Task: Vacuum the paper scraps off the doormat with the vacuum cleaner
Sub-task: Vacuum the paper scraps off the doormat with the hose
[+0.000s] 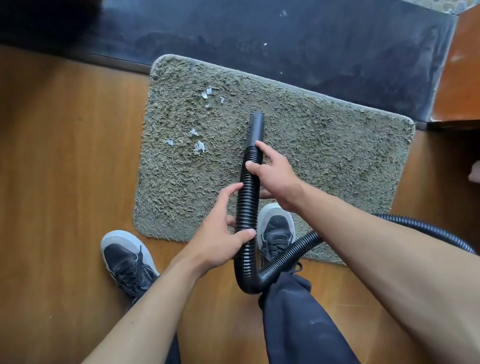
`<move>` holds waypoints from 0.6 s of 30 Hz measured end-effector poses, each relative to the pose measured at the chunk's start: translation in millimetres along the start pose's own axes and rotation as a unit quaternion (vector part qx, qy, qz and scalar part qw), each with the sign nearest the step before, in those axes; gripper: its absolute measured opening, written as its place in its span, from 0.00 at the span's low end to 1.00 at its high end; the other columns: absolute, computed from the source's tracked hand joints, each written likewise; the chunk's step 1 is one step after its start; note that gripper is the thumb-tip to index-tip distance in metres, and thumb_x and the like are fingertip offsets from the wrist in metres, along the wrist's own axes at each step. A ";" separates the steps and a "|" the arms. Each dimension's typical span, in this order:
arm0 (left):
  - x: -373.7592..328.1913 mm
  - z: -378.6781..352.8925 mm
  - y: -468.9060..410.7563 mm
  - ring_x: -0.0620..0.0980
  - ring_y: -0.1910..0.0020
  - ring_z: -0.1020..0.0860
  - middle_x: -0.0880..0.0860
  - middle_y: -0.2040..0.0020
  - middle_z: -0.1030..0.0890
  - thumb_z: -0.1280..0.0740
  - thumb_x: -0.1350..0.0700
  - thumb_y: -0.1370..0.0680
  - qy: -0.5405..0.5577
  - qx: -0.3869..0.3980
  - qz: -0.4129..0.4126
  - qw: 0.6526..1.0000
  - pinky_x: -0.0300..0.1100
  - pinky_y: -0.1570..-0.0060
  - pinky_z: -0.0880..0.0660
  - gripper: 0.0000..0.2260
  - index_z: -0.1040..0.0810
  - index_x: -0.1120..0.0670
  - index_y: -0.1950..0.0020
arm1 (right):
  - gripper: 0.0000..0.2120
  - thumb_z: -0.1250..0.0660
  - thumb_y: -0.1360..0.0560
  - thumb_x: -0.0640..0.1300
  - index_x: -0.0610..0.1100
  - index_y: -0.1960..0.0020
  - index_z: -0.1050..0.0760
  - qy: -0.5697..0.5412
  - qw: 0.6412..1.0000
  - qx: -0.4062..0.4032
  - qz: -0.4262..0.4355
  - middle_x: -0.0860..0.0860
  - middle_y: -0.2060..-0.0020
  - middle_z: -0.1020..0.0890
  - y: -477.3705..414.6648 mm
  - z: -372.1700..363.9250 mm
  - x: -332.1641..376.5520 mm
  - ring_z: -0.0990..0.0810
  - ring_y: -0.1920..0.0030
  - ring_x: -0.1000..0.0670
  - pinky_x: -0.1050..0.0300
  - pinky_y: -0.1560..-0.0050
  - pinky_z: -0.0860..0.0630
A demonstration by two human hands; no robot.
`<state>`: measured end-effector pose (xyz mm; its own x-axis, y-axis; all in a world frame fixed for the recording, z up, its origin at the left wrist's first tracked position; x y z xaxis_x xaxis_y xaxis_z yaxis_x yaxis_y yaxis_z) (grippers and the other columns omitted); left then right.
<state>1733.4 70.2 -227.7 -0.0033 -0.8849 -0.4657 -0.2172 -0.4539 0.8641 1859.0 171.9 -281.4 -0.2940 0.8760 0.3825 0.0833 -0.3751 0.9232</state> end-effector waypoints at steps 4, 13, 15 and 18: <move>-0.7 -2.2 0.4 0.44 0.60 0.20 0.53 0.48 0.19 0.32 0.64 0.22 -0.005 -0.009 -0.009 1.000 0.40 0.61 0.23 0.35 0.41 0.31 0.29 | 0.29 0.38 0.19 0.37 0.53 0.22 0.41 0.010 1.000 0.005 0.011 0.44 0.41 0.22 -0.3 -3.9 2.2 0.18 0.48 0.45 0.51 0.59 0.18; 7.5 17.0 1.8 0.52 0.61 0.18 0.56 0.53 0.19 0.32 0.68 0.22 0.075 -0.035 0.005 0.997 0.53 0.55 0.17 0.35 0.38 0.33 0.29 | 0.30 0.37 0.20 0.36 0.52 0.22 0.42 0.040 0.998 0.040 0.031 0.46 0.47 0.22 -10.0 -27.7 13.3 0.19 0.53 0.50 0.59 0.66 0.19; 8.9 19.8 3.9 0.54 0.60 0.18 0.60 0.51 0.18 0.33 0.68 0.22 0.098 -0.037 0.005 0.995 0.53 0.56 0.18 0.35 0.37 0.33 0.29 | 0.31 0.37 0.20 0.36 0.51 0.22 0.43 0.054 0.996 0.052 0.041 0.47 0.50 0.23 -11.2 -33.6 16.5 0.20 0.54 0.50 0.60 0.65 0.20; 10.5 22.3 5.4 0.57 0.59 0.19 0.61 0.49 0.18 0.33 0.69 0.22 0.123 -0.043 0.005 0.991 0.50 0.60 0.19 0.35 0.37 0.34 0.29 | 0.31 0.37 0.20 0.35 0.50 0.21 0.43 0.071 0.994 0.066 0.049 0.47 0.49 0.23 -13.4 -41.2 21.5 0.21 0.54 0.51 0.61 0.61 0.21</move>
<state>1710.4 60.8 -232.2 0.2359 -0.8829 -0.4059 -0.1338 -0.4432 0.8864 1812.4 183.3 -287.1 -0.4099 0.7819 0.4698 0.2401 -0.4044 0.8825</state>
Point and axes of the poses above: each hand's wrist, its own y-axis away from the middle knuckle, its own z-axis out of the back of the hand, x = y × z, the point moved 1 cm from there along -y, towards the middle knuckle
